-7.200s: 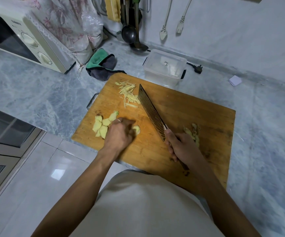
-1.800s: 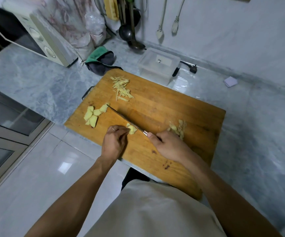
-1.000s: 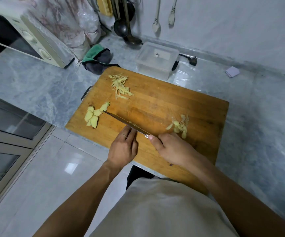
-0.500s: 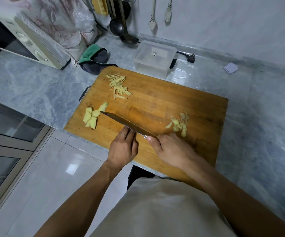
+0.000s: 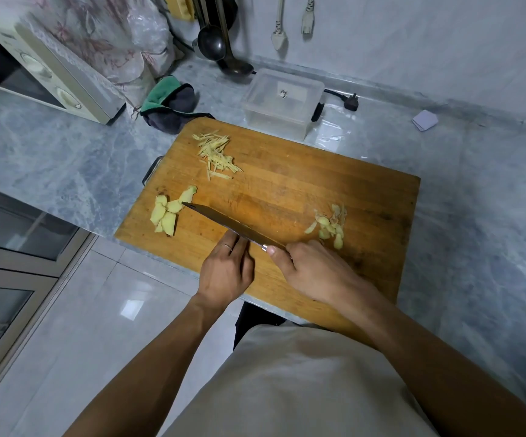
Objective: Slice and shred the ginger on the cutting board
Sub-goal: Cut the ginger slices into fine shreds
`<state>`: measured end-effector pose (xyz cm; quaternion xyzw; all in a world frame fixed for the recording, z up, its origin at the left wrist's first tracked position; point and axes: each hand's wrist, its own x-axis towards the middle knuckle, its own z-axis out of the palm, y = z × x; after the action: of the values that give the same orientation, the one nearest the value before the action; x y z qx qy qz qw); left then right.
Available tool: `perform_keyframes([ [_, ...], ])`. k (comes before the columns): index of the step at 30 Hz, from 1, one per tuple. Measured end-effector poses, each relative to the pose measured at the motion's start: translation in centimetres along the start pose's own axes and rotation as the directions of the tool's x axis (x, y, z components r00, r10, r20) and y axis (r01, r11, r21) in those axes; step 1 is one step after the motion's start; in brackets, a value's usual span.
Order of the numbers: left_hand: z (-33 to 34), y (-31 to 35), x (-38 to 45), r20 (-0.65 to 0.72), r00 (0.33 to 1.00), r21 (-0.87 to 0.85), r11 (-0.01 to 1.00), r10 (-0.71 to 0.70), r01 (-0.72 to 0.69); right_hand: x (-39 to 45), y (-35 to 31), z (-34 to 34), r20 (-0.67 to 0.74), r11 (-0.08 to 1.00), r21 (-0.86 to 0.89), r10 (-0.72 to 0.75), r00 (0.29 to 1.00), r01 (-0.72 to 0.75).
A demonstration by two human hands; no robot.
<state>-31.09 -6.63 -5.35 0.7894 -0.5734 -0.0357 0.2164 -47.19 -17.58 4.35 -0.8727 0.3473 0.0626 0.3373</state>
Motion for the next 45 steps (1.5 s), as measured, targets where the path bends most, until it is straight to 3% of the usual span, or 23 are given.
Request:
perform_keyframes([
  [14,0.4,0.0,0.0,-0.073,0.997,-0.005,1.000,-0.023,0.023,0.1,-0.9,1.1,0.040,0.998,-0.040,0.046,0.998,-0.045],
  [45,0.4,0.1,0.1,-0.094,0.994,-0.033,0.998,-0.052,0.049,-0.1,-1.2,0.8,0.059,0.998,-0.033,0.054,0.997,-0.052],
])
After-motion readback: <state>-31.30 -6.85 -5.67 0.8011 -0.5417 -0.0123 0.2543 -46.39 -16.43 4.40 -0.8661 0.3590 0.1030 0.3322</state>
